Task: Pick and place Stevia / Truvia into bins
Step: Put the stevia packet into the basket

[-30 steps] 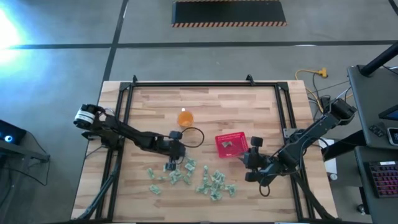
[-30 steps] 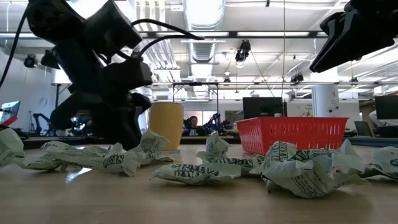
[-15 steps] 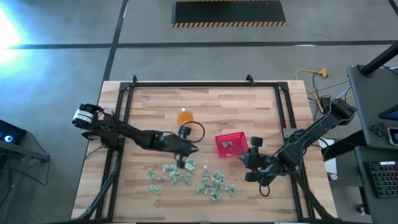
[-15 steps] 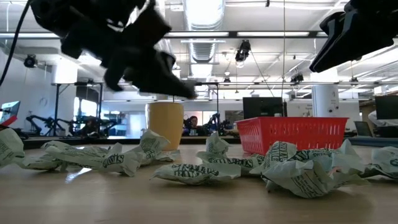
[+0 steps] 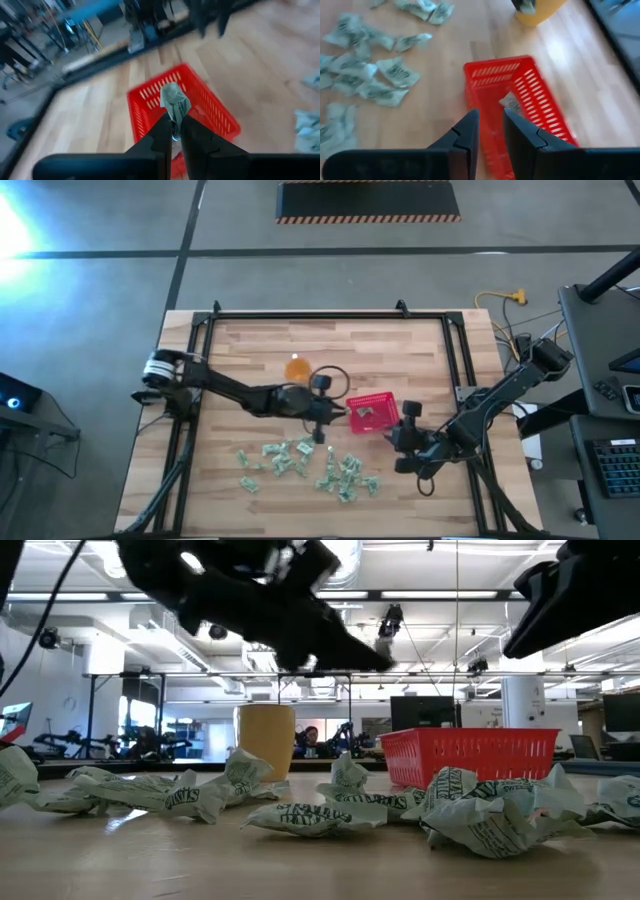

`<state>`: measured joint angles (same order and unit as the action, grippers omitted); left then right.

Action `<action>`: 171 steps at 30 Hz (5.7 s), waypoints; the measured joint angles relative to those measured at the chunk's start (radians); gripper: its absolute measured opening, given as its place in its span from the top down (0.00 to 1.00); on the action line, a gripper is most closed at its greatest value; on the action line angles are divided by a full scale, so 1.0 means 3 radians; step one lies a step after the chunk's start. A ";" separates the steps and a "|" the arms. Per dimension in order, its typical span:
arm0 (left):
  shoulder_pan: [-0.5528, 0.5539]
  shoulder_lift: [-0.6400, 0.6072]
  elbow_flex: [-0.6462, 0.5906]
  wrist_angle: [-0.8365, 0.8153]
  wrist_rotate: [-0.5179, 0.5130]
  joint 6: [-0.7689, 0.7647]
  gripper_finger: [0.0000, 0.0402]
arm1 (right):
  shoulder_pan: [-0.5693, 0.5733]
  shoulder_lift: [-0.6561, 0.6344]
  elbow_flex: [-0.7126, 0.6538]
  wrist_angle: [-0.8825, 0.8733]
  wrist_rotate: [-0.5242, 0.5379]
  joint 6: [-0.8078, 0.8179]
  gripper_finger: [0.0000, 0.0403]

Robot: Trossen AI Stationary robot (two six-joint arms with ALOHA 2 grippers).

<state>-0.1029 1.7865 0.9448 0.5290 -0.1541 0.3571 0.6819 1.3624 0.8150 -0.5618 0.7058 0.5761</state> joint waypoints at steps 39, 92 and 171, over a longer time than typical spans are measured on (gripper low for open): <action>-0.0212 -0.0532 0.0703 -0.2945 0.0020 -0.0516 0.59 | 0.0002 0.0659 -0.0174 0.1504 -0.1388 -0.0364 0.79; -0.0559 -0.1388 -0.0340 -0.2575 -0.0387 -0.1263 0.59 | -0.0019 0.1204 -0.0130 0.1708 -0.1561 -0.0024 0.87; -0.0690 -0.0537 -0.0886 -0.0737 0.0501 -0.1076 0.59 | -0.0396 0.0328 -0.0060 0.0055 0.0334 -0.0419 0.77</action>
<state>-0.3099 1.6254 0.6791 0.3079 -0.0039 0.0343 0.5632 1.4609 0.7971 -0.5453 0.8059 0.4503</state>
